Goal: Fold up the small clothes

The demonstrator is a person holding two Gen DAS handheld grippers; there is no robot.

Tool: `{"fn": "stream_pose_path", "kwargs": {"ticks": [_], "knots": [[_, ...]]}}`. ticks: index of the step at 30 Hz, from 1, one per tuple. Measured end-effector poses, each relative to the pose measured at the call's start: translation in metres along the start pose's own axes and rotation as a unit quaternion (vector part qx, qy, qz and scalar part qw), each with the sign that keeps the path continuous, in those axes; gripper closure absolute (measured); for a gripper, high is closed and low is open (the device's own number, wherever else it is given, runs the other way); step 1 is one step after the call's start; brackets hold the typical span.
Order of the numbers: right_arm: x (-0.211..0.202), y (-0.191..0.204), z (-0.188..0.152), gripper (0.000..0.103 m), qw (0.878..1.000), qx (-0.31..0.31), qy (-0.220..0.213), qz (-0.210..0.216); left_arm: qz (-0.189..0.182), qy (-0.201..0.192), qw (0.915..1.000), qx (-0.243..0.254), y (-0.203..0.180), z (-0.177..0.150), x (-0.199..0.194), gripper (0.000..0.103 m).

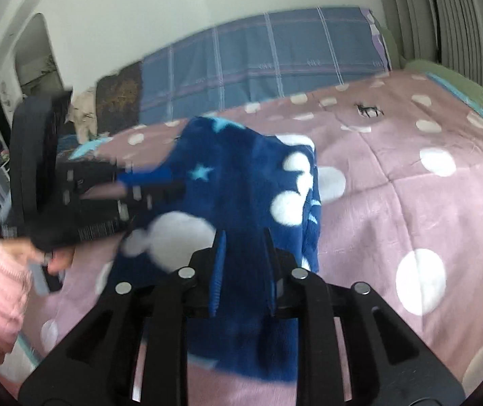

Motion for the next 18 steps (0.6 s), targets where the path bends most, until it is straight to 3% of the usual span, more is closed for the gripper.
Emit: {"fn": "stream_pose_path", "kwargs": {"ticks": [2,3,7,11,12,13,18], "knots": [[0.05,-0.005,-0.015,0.082,0.998,-0.008,0.057,-0.034,0.004,-0.006,1.0,0.001,0.001,-0.008,0.014,0.078],[0.056,-0.006,-0.02,0.082,0.998,-0.006,0.053,-0.037,-0.002,-0.013,0.9998,-0.014,0.001,-0.006,0.016,0.079],[0.047,-0.003,-0.019,0.079,0.996,-0.029,0.044,-0.066,-0.001,-0.011,0.9999,-0.006,-0.002,-0.002,0.014,0.078],[0.037,-0.011,-0.001,0.077,0.997,-0.012,0.063,-0.036,-0.035,-0.031,0.9987,-0.022,0.006,0.006,-0.01,0.068],[0.03,-0.012,0.005,0.076,0.998,-0.005,0.056,-0.031,-0.057,-0.044,0.9966,-0.039,0.012,0.011,-0.021,0.057],[0.021,-0.014,0.011,0.076,0.999,0.0,0.039,-0.027,-0.064,-0.058,0.9949,-0.051,0.017,0.016,-0.028,0.051],[0.003,0.007,0.06,0.076,0.999,-0.039,-0.035,-0.003,-0.061,-0.121,0.9858,-0.099,0.055,0.047,-0.051,0.051]]}}
Point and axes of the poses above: each gripper's, at about its wrist camera, not at the fingertips, and x roughly the way its jaws point, y to its left, z to its top, the point moved 2 cm from there along x, roughly the way its jaws point, and after that the axes turned 15 degrees about -z, right-handed, at the moved point
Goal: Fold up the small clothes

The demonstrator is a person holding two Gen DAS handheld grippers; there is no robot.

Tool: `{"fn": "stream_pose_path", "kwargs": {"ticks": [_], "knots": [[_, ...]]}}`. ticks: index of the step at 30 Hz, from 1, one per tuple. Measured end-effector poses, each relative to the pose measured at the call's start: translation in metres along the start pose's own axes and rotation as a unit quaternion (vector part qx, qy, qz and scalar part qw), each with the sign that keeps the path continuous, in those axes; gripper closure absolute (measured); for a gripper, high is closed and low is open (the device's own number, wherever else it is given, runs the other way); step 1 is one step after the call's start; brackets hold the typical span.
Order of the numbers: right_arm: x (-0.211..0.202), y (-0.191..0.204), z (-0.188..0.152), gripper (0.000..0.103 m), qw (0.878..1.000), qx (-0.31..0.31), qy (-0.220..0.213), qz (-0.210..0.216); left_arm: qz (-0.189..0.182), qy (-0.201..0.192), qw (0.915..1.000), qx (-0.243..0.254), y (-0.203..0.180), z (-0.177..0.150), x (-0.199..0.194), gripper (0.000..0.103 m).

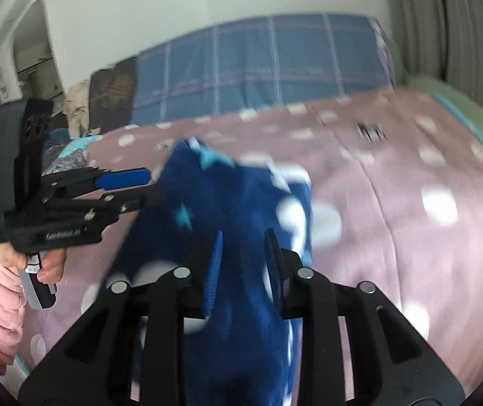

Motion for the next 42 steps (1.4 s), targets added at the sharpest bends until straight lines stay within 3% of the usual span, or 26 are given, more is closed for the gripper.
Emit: {"fn": "stream_pose_path", "kwargs": {"ticks": [2,4,6,8,10,14,18,20,21,22,23,25,29,32,33,35,37,42], "knots": [[0.015,0.005,0.014,0.076,1.0,0.003,0.012,0.012,-0.02,0.006,0.9997,-0.015,0.011,0.01,0.012,0.055],[0.04,0.008,0.023,0.076,0.998,0.017,0.043,0.043,0.005,0.041,0.9991,-0.015,0.024,0.007,0.035,0.065],[0.076,0.009,0.016,0.077,0.995,0.019,0.099,0.015,0.05,0.096,0.9938,-0.026,0.048,-0.011,0.07,0.073],[0.113,0.007,-0.004,0.077,0.99,0.015,0.143,-0.004,0.049,0.115,0.9916,-0.033,0.066,-0.034,0.091,0.074],[0.126,0.013,-0.02,0.077,0.993,-0.013,0.115,-0.03,0.048,0.096,0.9939,-0.029,0.066,-0.041,0.095,0.075],[0.114,0.032,-0.025,0.076,0.991,-0.069,0.072,-0.092,0.047,0.083,0.9951,-0.029,0.065,-0.044,0.092,0.075],[0.109,0.02,-0.015,0.075,0.994,-0.057,0.078,-0.06,0.045,0.074,0.9956,-0.036,0.061,-0.035,0.082,0.075],[0.081,0.009,-0.011,0.074,0.996,-0.028,0.074,-0.042,0.055,0.06,0.9961,-0.033,0.049,-0.03,0.063,0.073],[0.063,0.01,-0.01,0.072,0.997,-0.019,0.066,-0.034,0.057,0.049,0.9967,-0.03,0.043,-0.027,0.053,0.063],[0.048,0.01,-0.01,0.071,0.998,-0.014,0.056,-0.021,0.047,0.018,0.9985,-0.022,0.034,-0.022,0.034,0.043],[0.03,0.012,-0.01,0.07,0.999,-0.011,0.044,-0.001,0.041,-0.002,0.999,-0.018,0.03,-0.019,0.024,0.036],[-0.005,0.021,-0.017,0.068,0.998,-0.016,0.023,0.051,0.036,-0.033,0.9988,-0.009,0.024,-0.013,0.004,0.033],[-0.03,0.056,-0.035,0.064,0.993,-0.05,0.01,0.104,0.061,-0.028,0.9974,-0.023,0.043,0.0,0.014,0.033],[-0.005,0.077,-0.052,0.063,0.991,-0.063,0.057,0.101,0.058,0.001,0.9943,-0.09,0.083,-0.006,0.052,0.04],[0.012,0.079,-0.063,0.063,0.991,-0.057,0.072,0.1,0.069,0.013,0.9931,-0.095,0.093,-0.011,0.063,0.048],[0.03,0.077,-0.076,0.064,0.99,-0.045,0.071,0.112,0.086,0.048,0.9905,-0.097,0.118,-0.034,0.093,0.046],[0.032,0.072,-0.077,0.064,0.991,-0.024,0.069,0.111,0.072,0.031,0.9908,-0.11,0.124,-0.037,0.095,0.046],[0.026,0.077,-0.075,0.064,0.992,-0.051,0.061,0.093,0.101,0.039,0.9899,-0.092,0.11,-0.026,0.084,0.045]]}}
Point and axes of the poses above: each gripper's, at about its wrist camera, not at the fingertips, and x roughly the way its jaws point, y to its left, z to its top, the point moved 2 cm from there along x, roughly the way its jaws point, and after that the axes turned 15 degrees about -z, right-handed, at the moved point
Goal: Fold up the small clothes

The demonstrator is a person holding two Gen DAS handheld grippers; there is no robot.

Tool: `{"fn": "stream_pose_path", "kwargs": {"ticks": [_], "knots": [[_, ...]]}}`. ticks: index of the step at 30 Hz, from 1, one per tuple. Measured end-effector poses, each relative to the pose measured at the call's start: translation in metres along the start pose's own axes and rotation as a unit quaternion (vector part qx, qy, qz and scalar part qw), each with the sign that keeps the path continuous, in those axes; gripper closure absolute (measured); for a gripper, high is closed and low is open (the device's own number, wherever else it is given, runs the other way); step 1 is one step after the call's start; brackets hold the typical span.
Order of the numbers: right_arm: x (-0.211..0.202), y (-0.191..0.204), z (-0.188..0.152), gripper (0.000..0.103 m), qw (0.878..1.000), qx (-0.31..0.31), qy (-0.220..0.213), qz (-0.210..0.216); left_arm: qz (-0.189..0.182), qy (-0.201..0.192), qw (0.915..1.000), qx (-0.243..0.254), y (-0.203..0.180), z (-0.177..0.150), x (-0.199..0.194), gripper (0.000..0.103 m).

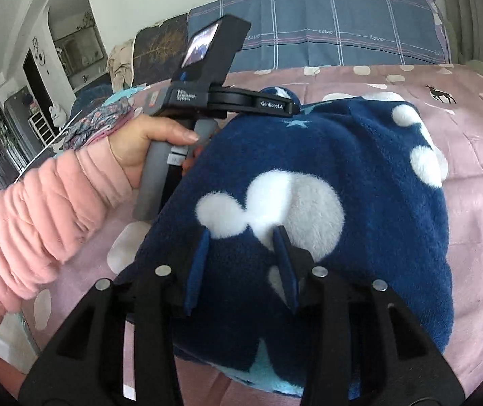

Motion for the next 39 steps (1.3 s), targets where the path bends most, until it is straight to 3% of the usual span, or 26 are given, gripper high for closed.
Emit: {"fn": "stream_pose_path", "kwargs": {"ticks": [3,8,10,11,13,15,17,19,21,23,28,32,35,39], "knots": [[-0.015,-0.007,-0.004,0.062,1.0,0.008,-0.013,0.014,0.002,-0.021,0.9998,0.0,-0.014,0.004,-0.028,0.045],[-0.053,-0.032,-0.014,0.056,0.998,0.05,-0.036,-0.001,-0.057,-0.051,0.9948,0.068,-0.068,-0.025,-0.101,0.042],[-0.065,-0.047,-0.024,0.052,0.997,0.066,-0.035,-0.004,-0.064,-0.041,0.9901,0.118,-0.096,-0.052,-0.116,0.028],[-0.066,-0.053,-0.029,0.05,0.997,0.07,-0.027,-0.009,-0.055,-0.033,0.9886,0.136,-0.104,-0.064,-0.115,0.027],[-0.044,-0.064,-0.042,0.052,0.996,0.075,0.018,-0.039,-0.011,0.019,0.9869,0.16,-0.112,-0.089,-0.088,0.024],[-0.021,-0.07,-0.051,0.052,0.995,0.084,0.04,-0.041,-0.008,0.015,0.9913,0.131,-0.105,-0.1,-0.068,0.022],[-0.024,-0.068,-0.044,0.052,0.994,0.088,0.04,-0.052,-0.025,0.017,0.996,0.084,-0.096,-0.092,-0.066,0.021],[-0.037,-0.068,-0.041,0.053,0.994,0.095,0.029,-0.05,-0.015,0.024,0.9955,0.09,-0.1,-0.09,-0.069,0.021],[-0.056,-0.076,-0.044,0.056,0.993,0.111,0.019,-0.041,0.001,0.018,0.9943,0.105,-0.107,-0.093,-0.081,0.022],[-0.073,-0.091,-0.05,0.054,0.989,0.145,0.011,-0.031,0.004,0.007,0.9949,0.1,-0.111,-0.096,-0.099,0.022],[-0.083,-0.125,-0.076,0.046,0.978,0.207,0.028,-0.027,-0.019,-0.032,0.9959,0.082,-0.124,-0.134,-0.157,0.02],[-0.071,-0.137,-0.089,0.046,0.962,0.266,0.061,0.026,-0.006,-0.012,0.9951,0.098,-0.142,-0.172,-0.169,0.018],[-0.065,-0.138,-0.092,0.033,0.951,0.298,0.066,0.055,0.028,0.016,0.9929,0.114,-0.149,-0.195,-0.155,0.018],[-0.046,-0.14,-0.094,0.027,0.935,0.336,0.095,0.054,0.057,0.033,0.9955,0.069,-0.142,-0.197,-0.13,0.018]]}}
Point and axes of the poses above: each gripper's, at about its wrist camera, not at the fingertips, and x roughly the way its jaws point, y to its left, z to its top, the point moved 2 cm from there along x, roughly the way its jaws point, and after that the axes turned 15 degrees about -z, right-handed, at the moved point
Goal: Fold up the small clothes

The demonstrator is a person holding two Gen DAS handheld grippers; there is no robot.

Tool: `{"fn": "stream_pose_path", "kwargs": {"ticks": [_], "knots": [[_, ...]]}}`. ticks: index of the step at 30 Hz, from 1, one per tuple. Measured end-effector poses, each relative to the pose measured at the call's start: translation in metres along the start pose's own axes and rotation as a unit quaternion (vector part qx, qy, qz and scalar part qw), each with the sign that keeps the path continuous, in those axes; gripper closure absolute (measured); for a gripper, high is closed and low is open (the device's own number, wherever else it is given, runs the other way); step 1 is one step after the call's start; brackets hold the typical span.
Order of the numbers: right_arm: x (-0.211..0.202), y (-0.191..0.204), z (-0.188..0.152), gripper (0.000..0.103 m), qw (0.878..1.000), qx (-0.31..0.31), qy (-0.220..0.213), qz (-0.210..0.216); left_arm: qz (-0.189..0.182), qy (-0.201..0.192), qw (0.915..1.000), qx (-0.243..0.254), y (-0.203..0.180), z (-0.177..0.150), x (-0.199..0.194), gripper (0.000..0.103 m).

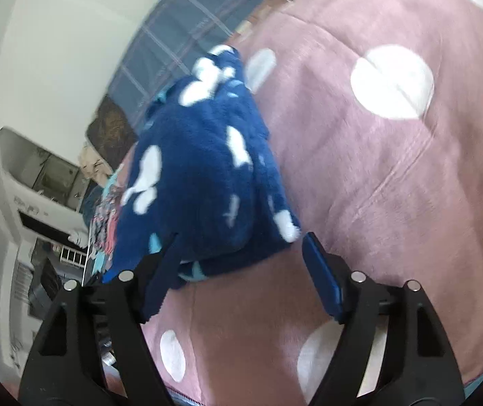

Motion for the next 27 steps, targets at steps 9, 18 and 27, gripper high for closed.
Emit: {"fn": "stream_pose_path", "kwargs": {"ticks": [9,18,27], "knots": [[0.03,0.009,0.008,0.05,0.998,0.05,0.036,0.0,0.028,0.006,0.9994,-0.018,-0.007,0.008,0.027,0.017],[0.032,-0.001,0.012,0.075,0.998,0.05,0.034,0.0,0.152,0.028,0.984,0.089,-0.004,-0.006,0.033,0.016],[-0.031,0.017,0.001,0.051,0.993,-0.06,-0.083,-0.062,0.03,0.003,0.9968,0.075,-0.007,-0.004,-0.038,0.032]]}}
Point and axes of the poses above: each gripper's, at about its wrist camera, not at the fingertips, and x roughly the way its jaws point, y to its left, z to its top, the point moved 2 cm from there along x, roughly the way its jaws point, and after that the axes turned 15 degrees about -z, right-handed, at the moved point
